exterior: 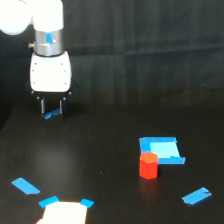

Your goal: Pick up the red object from the table

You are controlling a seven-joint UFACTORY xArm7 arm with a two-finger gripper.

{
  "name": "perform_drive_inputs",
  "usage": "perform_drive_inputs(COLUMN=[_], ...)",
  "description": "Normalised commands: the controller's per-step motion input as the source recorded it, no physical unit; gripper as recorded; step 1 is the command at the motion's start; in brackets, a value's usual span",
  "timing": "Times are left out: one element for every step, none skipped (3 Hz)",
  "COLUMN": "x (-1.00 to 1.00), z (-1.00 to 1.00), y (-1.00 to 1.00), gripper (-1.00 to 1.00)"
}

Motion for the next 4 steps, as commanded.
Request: perform_drive_inputs(x=[-0.08,0.28,0.32,0.7], z=[-0.36,-1.0,-0.81,-0.38], y=[0.74,-0.48,-0.33,0.22], gripper=[1.0,-1.0,0.44,0.3])
